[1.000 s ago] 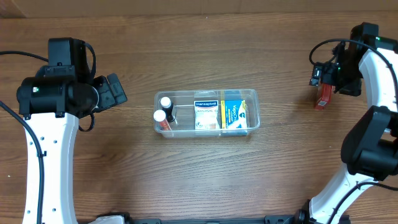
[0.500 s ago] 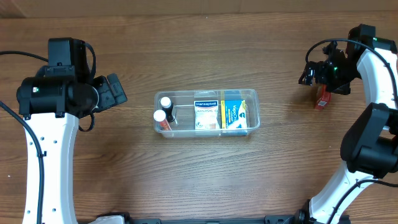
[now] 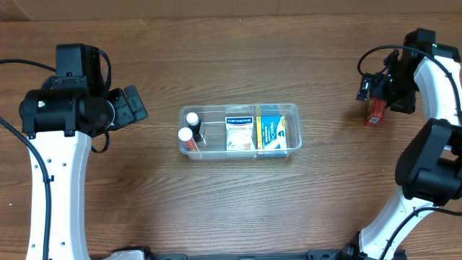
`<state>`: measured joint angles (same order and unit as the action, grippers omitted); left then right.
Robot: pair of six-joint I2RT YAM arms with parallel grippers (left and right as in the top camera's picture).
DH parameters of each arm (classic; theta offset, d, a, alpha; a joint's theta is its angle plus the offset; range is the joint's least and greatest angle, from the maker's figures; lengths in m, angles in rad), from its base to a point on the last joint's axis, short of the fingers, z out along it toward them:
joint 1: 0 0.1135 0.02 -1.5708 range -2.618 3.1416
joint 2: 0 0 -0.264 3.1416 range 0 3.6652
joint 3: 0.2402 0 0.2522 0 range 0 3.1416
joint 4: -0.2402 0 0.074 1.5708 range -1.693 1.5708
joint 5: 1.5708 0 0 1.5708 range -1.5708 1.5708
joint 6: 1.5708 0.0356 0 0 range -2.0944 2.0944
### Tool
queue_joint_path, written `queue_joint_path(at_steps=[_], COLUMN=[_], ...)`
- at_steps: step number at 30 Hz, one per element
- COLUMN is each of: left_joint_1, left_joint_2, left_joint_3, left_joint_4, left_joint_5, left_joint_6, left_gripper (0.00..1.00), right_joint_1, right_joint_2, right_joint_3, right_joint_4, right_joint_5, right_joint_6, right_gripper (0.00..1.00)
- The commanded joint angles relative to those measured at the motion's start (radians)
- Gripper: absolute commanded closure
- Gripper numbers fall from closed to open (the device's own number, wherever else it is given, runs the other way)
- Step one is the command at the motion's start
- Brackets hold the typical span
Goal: Pack container
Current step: 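Move right gripper to the red Halson box and grasp it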
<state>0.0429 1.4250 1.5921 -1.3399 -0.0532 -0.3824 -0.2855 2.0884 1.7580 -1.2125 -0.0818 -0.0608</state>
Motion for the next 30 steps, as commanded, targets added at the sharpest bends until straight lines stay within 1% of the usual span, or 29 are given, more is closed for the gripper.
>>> queue_joint_path(at_steps=[1,2,3,6,7,8,9,10,11,12,14,20,23,26,30], left_joint_1=[0.003,0.003,0.003,0.003,0.003,0.003,0.003,0.003,0.003,0.003,0.003,0.003,0.003,0.003,0.003], left_joint_2=[0.002,0.002,0.002,0.002,0.002,0.002,0.002,0.002,0.002,0.002,0.002,0.002,0.002,0.002,0.002], left_joint_3=[-0.002,-0.002,-0.002,-0.002,-0.002,-0.002,-0.002,-0.002,-0.002,-0.002,-0.002,-0.002,-0.002,-0.002,-0.002], left_joint_4=[-0.002,-0.002,-0.002,-0.002,-0.002,-0.002,-0.002,-0.002,-0.002,-0.002,0.002,0.002,0.002,0.002,0.002], left_joint_5=[-0.009,-0.009,-0.009,-0.009,-0.009,-0.009,-0.009,-0.009,-0.009,-0.009,-0.008,-0.008,-0.008,-0.008,-0.008], left_joint_6=[0.024,0.024,0.024,0.024,0.024,0.024,0.024,0.024,0.024,0.023,0.022,0.019,0.020,0.020,0.019], left_gripper=[0.00,0.00,0.00,0.00,0.00,0.00,0.00,0.00,0.00,0.00,0.00,0.00,0.00,0.00,0.00], right_joint_1=[0.006,0.006,0.006,0.005,0.003,0.003,0.004,0.004,0.004,0.010,0.032,0.163,0.146,0.113,0.105], right_joint_2=[0.016,0.016,0.016,0.016,0.016,0.016,0.016,0.016,0.016,0.016,0.016,0.016,0.016,0.016,0.018], right_joint_3=[-0.012,-0.012,-0.012,-0.012,-0.012,-0.011,-0.010,-0.010,-0.010,-0.011,-0.016,-0.038,-0.038,-0.038,-0.038], right_joint_4=[0.010,0.005,0.002,0.003,0.006,0.011,0.024,0.032,0.033,0.037,0.067,0.158,0.175,0.168,0.164], right_joint_5=[-0.237,-0.299,-0.314,-0.309,-0.269,-0.230,-0.144,-0.024,0.052,0.086,0.084,0.085,0.085,0.085,0.085], right_joint_6=[-0.141,-0.179,-0.183,-0.182,-0.162,-0.135,-0.067,0.035,0.093,0.127,0.144,0.157,0.223,0.222,0.218], right_gripper=[0.00,0.00,0.00,0.00,0.00,0.00,0.00,0.00,0.00,0.00,0.00,0.00,0.00,0.00,0.00])
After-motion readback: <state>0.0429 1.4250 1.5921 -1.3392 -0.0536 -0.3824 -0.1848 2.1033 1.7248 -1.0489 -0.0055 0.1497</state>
